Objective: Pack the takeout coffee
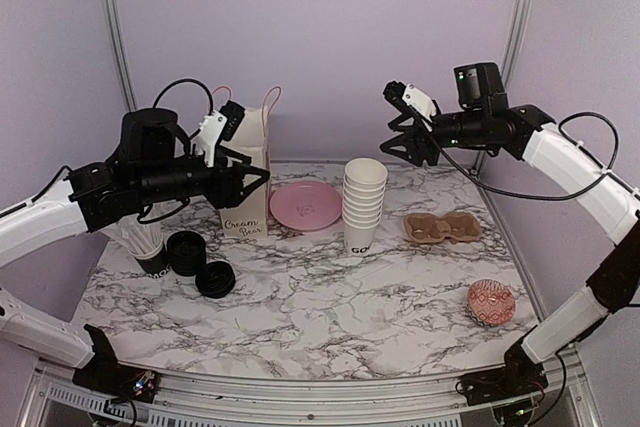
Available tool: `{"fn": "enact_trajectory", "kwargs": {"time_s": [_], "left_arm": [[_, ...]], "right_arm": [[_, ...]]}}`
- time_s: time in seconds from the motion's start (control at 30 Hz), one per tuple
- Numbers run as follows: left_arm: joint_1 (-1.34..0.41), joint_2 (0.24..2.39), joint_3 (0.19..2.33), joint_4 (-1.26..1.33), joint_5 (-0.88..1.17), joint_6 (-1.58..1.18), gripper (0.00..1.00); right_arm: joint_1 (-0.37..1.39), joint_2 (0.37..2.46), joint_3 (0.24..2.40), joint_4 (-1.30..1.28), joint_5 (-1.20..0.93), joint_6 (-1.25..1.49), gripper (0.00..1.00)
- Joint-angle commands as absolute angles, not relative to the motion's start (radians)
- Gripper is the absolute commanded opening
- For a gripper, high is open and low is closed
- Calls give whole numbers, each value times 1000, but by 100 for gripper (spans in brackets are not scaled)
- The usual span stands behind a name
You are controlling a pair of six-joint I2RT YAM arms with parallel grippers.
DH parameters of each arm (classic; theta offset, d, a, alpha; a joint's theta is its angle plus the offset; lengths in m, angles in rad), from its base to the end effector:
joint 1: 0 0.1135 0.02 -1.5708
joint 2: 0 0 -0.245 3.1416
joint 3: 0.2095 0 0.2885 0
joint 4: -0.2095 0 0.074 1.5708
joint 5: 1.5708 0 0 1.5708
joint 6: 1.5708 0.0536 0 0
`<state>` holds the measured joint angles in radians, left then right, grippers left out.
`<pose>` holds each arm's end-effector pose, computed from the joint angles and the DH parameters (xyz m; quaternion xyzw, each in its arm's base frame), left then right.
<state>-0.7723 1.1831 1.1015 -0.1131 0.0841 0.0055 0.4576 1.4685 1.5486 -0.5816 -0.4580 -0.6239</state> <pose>0.2393 -0.2394 0.3525 0.3174 0.7040 -0.2675 0.5763 0.3291 0.1885 0.3809 -0.5305 0.6589 0.1534 0.5107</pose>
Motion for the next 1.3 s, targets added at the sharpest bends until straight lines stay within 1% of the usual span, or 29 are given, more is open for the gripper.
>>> {"fn": "enact_trajectory", "kwargs": {"time_s": [0.0,0.17,0.33,0.5,0.7,0.77,0.87,0.97,1.0,1.27], "left_arm": [[-902,1312,1197,-184,47,73,59],[-937,1371,1142,-107,93,44,60],[-939,1343,1053,-58,95,20,61],[-939,1319,1032,-49,81,21,62],[-939,1323,1031,-49,83,26,62],[-939,1325,1031,-49,83,29,63],[-939,1328,1029,-51,81,32,63],[-939,1330,1029,-51,82,33,63],[-940,1331,1029,-51,81,33,63],[-939,1336,1029,-52,93,31,63]], "right_arm": [[535,1547,1670,-738,-371,-735,53],[635,1665,1809,-882,-260,-783,51],[674,1706,1816,-897,-185,-789,51],[676,1744,1824,-914,-149,-773,50],[676,1773,1832,-915,-113,-749,42],[676,1776,1832,-914,-112,-747,39],[676,1784,1841,-922,-117,-741,32],[676,1787,1845,-931,-121,-741,15],[676,1787,1846,-931,-120,-738,12],[673,1790,1847,-919,-86,-727,1]]}}
